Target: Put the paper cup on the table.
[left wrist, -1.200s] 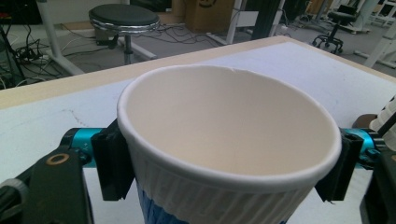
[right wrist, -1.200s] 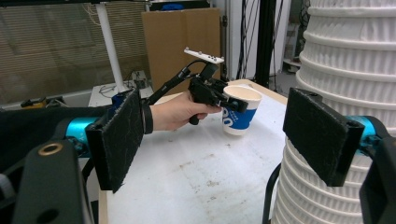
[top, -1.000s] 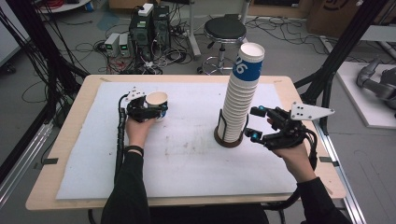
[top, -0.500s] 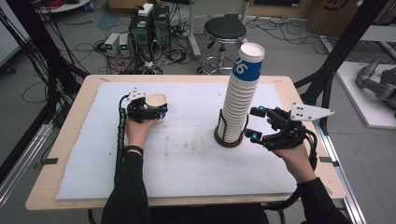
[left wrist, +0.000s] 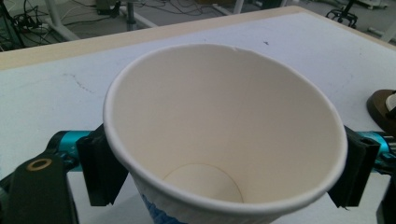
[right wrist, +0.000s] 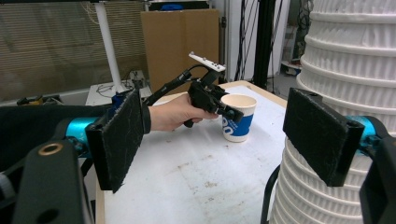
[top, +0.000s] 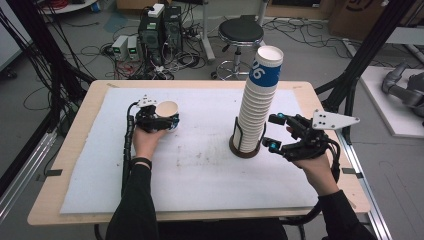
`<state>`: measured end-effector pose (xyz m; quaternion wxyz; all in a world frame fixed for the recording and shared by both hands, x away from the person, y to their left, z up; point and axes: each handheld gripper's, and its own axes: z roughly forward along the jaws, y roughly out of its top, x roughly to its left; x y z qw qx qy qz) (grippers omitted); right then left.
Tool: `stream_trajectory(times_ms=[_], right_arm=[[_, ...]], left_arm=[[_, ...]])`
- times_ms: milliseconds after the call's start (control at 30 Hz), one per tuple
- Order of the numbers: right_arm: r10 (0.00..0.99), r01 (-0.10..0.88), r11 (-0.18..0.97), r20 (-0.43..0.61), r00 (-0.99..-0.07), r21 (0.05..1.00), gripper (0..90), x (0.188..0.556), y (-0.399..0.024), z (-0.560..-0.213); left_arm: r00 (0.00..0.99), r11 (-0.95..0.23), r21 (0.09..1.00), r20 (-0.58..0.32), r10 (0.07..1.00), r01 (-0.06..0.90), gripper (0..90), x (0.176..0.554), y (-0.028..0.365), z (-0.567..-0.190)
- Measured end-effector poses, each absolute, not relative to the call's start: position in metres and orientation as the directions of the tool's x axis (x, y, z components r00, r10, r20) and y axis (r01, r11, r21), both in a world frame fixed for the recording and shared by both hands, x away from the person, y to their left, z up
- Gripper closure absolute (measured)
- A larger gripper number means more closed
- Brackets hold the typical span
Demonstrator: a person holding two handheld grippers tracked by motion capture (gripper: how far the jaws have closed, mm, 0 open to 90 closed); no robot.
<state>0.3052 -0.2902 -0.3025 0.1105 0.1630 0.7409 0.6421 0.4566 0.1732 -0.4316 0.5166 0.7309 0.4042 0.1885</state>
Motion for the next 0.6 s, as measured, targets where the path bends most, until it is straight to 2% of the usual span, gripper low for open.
stream_trajectory(times_ms=[100, 233, 400, 600], right_arm=[[0.383, 0.096, 0.124, 0.042, -0.923, 0.988, 20.8, 0.305, -0.29, -0.302], [0.382, 0.098, 0.123, 0.044, -0.923, 0.988, 20.8, 0.305, -0.29, -0.302], [0.382, 0.094, 0.12, 0.041, -0.923, 0.988, 20.8, 0.304, -0.29, -0.302], [0.379, 0.093, 0.121, 0.041, -0.924, 0.988, 20.7, 0.304, -0.29, -0.302]], left_arm=[[0.611, -0.158, 0.902, -0.136, 0.78, 0.402, 14.5, 0.455, 0.171, -0.431], [0.605, -0.164, 0.899, -0.13, 0.786, 0.406, 6.8, 0.455, 0.169, -0.43], [0.588, -0.181, 0.891, -0.112, 0.801, 0.416, 2.4, 0.452, 0.166, -0.427], [0.571, -0.187, 0.892, -0.092, 0.816, 0.41, 1.7, 0.444, 0.17, -0.422]])
